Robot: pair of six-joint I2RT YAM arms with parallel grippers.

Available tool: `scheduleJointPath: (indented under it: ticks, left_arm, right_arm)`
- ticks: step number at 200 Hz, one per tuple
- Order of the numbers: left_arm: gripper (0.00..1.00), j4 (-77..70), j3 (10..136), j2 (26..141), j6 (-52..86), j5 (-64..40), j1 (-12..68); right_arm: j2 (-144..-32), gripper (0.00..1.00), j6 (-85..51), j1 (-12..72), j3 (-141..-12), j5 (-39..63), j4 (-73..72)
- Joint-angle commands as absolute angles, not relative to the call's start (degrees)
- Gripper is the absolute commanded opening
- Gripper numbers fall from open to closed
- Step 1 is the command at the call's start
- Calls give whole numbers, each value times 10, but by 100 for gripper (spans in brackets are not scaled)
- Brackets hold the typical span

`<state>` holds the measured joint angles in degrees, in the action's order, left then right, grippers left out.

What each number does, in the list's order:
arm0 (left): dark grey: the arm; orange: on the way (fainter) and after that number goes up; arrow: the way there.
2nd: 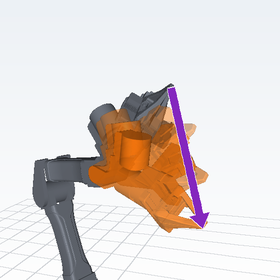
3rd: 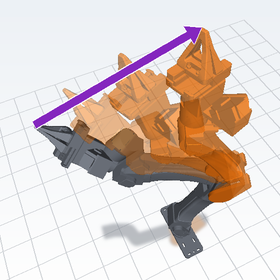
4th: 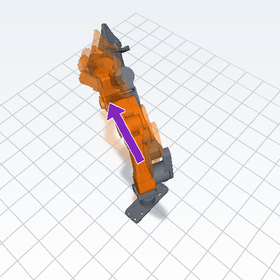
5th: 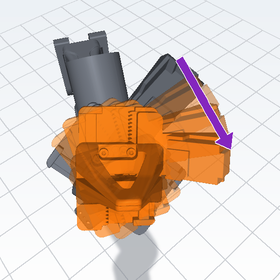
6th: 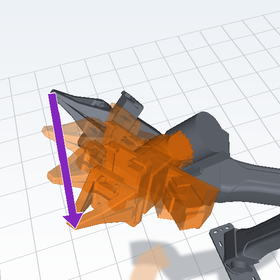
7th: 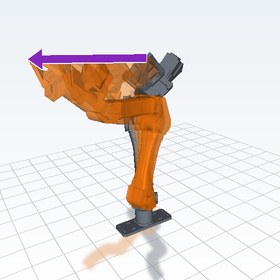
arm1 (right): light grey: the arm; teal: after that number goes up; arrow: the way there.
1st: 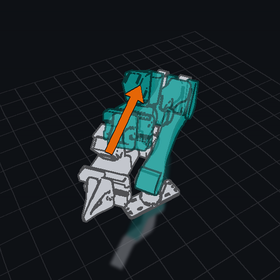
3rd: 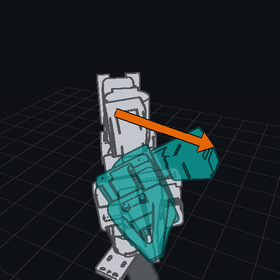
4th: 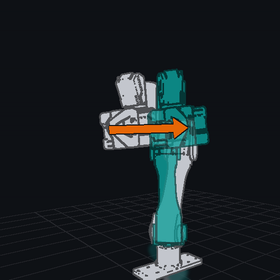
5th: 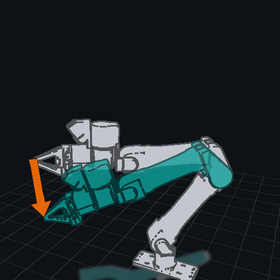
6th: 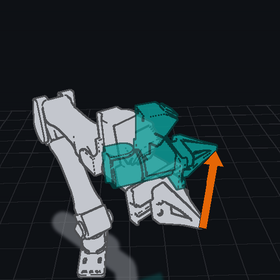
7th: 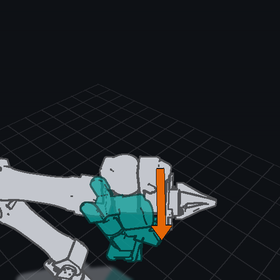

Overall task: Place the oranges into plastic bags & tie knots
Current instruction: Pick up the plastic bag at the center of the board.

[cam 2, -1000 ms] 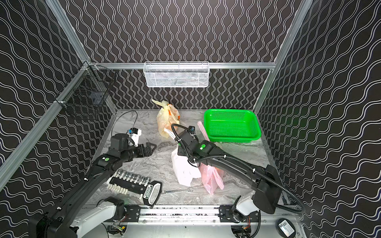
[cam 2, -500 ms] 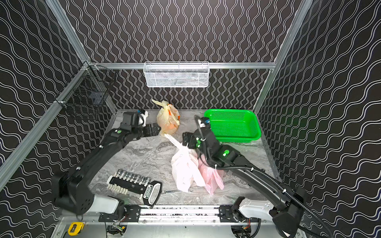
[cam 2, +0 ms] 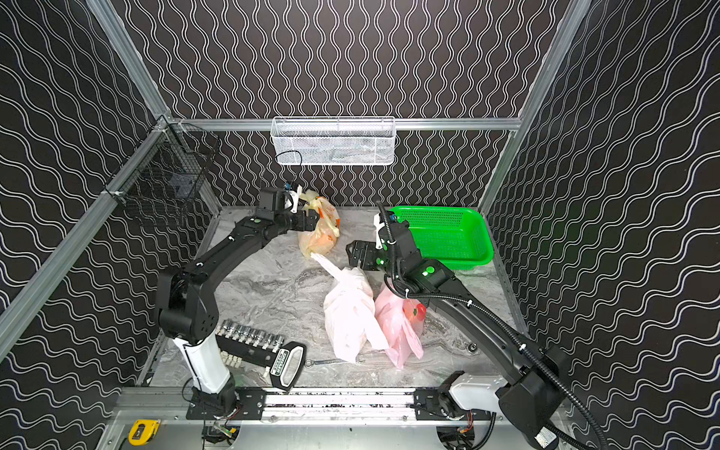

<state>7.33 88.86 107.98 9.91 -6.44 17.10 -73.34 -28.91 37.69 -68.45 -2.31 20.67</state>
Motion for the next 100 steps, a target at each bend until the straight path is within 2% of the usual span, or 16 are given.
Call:
scheduleJointPath:
  ticks: [1,100]
  left_arm:
    - [97,-46,892,1106,98,-30,171]
    - [99,11,1031,1249,126,-34,173]
  right_arm:
    - [-729,96,-287,375,-674,-5,187]
    - [-728,95,-295,374,-657,-9,198]
